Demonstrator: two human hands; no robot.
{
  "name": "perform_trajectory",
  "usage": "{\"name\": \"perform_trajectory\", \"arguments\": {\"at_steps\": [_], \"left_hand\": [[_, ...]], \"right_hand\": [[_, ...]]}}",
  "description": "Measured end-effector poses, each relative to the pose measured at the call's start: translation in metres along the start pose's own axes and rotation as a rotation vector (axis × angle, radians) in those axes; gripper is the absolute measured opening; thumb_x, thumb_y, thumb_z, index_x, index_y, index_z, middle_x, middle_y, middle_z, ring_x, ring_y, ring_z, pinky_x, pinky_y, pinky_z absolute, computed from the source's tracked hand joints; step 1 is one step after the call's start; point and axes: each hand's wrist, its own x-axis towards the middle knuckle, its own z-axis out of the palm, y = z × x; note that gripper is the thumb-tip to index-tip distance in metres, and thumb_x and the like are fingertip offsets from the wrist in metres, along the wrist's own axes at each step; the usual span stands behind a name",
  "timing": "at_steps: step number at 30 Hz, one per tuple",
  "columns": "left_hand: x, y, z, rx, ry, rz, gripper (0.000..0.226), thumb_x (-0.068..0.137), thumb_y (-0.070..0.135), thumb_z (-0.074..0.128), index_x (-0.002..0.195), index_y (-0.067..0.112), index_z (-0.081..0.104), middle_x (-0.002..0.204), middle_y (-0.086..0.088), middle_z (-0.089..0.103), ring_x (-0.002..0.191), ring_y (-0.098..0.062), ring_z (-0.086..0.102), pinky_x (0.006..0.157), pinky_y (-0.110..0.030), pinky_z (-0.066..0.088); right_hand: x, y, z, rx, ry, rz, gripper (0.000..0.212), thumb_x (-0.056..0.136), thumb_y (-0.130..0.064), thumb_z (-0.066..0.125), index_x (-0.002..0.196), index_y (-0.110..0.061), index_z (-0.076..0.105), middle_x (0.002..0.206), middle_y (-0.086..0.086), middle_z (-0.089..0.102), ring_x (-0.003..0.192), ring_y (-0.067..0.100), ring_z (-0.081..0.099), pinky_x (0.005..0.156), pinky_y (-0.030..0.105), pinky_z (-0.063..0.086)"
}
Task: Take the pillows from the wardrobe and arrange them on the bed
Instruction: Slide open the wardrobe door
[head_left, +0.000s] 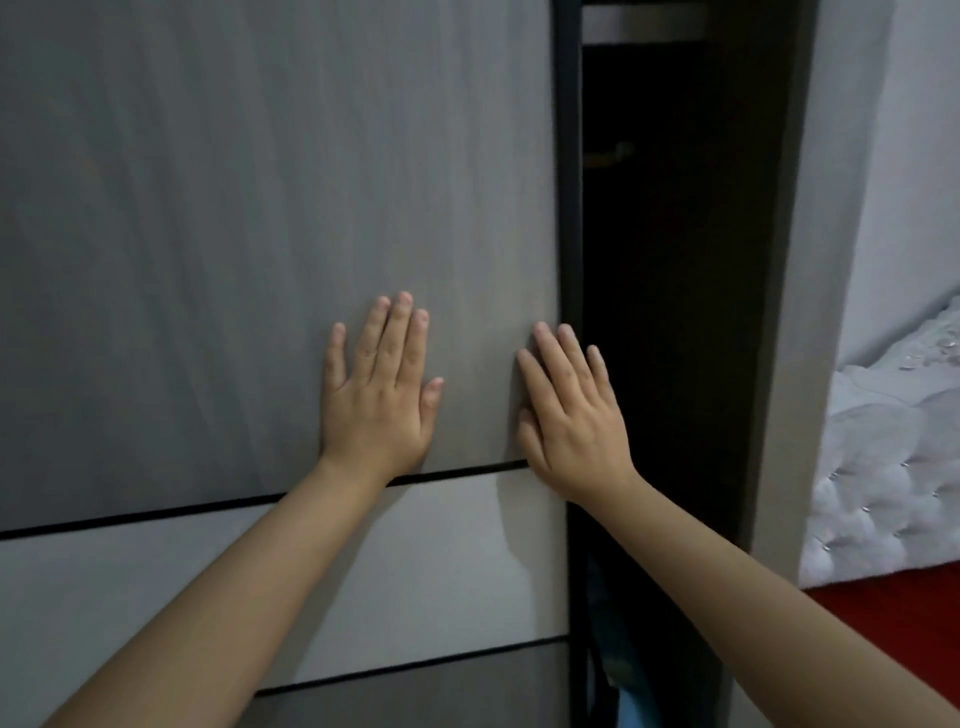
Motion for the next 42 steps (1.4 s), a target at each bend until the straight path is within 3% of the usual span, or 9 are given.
{"name": "perform_trajectory", "arguments": {"at_steps": [3,6,9,13,16,22,29,35,42], "left_hand": [[-0.021,-0.051,-0.008,0.024,-0.024,-0.020,0.055,0.082,0.029,0.037,0.128,0.000,0.035,0.128,-0.025,0.058,0.125,-0.029,0.035,0.100,-0.049,0.021],[-0.043,-0.101,-0.014,0.029,-0.060,-0.034,0.056,0.082,0.031,0.037,0.129,0.001,0.034,0.129,-0.026,0.057,0.125,-0.033,0.042,0.103,-0.054,0.030],[-0.061,-0.144,-0.016,0.033,-0.054,-0.033,0.058,0.082,0.034,0.037,0.130,0.001,0.033,0.130,-0.027,0.056,0.125,-0.030,0.031,0.102,-0.056,0.030],[-0.074,-0.182,-0.022,0.038,-0.050,-0.029,0.059,0.081,0.036,0.037,0.129,0.003,0.033,0.129,-0.027,0.057,0.124,-0.030,0.030,0.102,-0.054,0.025],[-0.082,-0.211,-0.026,0.047,-0.048,-0.025,0.058,0.080,0.036,0.038,0.128,0.003,0.034,0.127,-0.027,0.059,0.123,-0.030,0.031,0.102,-0.054,0.027],[-0.104,-0.273,-0.038,0.061,-0.077,-0.021,0.058,0.080,0.035,0.039,0.127,0.001,0.034,0.128,-0.028,0.055,0.129,-0.030,0.026,0.102,-0.049,0.019],[-0.131,-0.354,-0.049,0.064,-0.059,-0.074,0.060,0.079,0.035,0.039,0.128,0.002,0.033,0.131,-0.026,0.050,0.146,-0.008,-0.008,0.119,-0.027,-0.009],[-0.154,-0.426,-0.066,0.089,-0.091,-0.038,0.058,0.078,0.033,0.040,0.125,-0.001,0.036,0.123,-0.033,0.058,0.121,-0.033,0.031,0.100,-0.050,0.021],[-0.179,-0.496,-0.079,0.096,-0.115,-0.049,0.056,0.077,0.034,0.039,0.123,0.002,0.036,0.121,-0.030,0.062,0.120,-0.031,0.034,0.089,-0.063,0.044]], "right_hand": [[0.015,-0.046,0.013,-0.011,0.006,0.044,0.058,0.082,-0.032,0.039,0.127,0.003,0.050,0.133,0.025,0.053,0.128,0.039,0.040,0.118,0.034,-0.011],[0.033,-0.094,0.025,0.002,0.017,0.094,0.063,0.084,-0.039,0.035,0.132,0.001,0.027,0.141,0.024,0.033,0.145,0.027,0.008,0.114,0.032,-0.024],[0.043,-0.129,0.037,-0.068,0.039,0.128,0.064,0.083,-0.043,0.035,0.130,0.000,0.025,0.138,0.030,0.040,0.139,0.040,0.024,0.114,0.035,-0.024],[0.055,-0.169,0.046,-0.039,0.071,0.129,0.064,0.085,-0.044,0.031,0.134,-0.003,0.017,0.142,0.027,0.022,0.143,0.028,-0.017,0.111,0.033,-0.029],[0.063,-0.199,0.048,-0.021,0.035,0.138,0.066,0.086,-0.044,0.028,0.134,-0.002,0.015,0.144,0.029,0.023,0.143,0.033,-0.007,0.111,0.033,-0.030],[0.075,-0.262,0.056,0.094,0.053,0.127,0.066,0.087,-0.045,0.027,0.137,-0.006,0.009,0.144,0.025,0.014,0.129,0.014,-0.046,0.109,0.036,-0.032],[0.094,-0.343,0.066,0.030,0.095,0.064,0.067,0.082,-0.044,0.036,0.131,0.002,0.030,0.136,0.029,0.047,0.129,0.045,0.035,0.114,0.045,-0.017],[0.111,-0.421,0.078,0.048,0.127,0.088,0.068,0.086,-0.046,0.035,0.135,-0.002,0.020,0.143,0.023,0.027,0.137,0.025,-0.035,0.112,0.041,-0.026],[0.129,-0.497,0.091,0.027,0.150,0.107,0.068,0.086,-0.047,0.036,0.135,-0.001,0.024,0.142,0.021,0.024,0.141,0.025,-0.026,0.115,0.041,-0.020]]}}
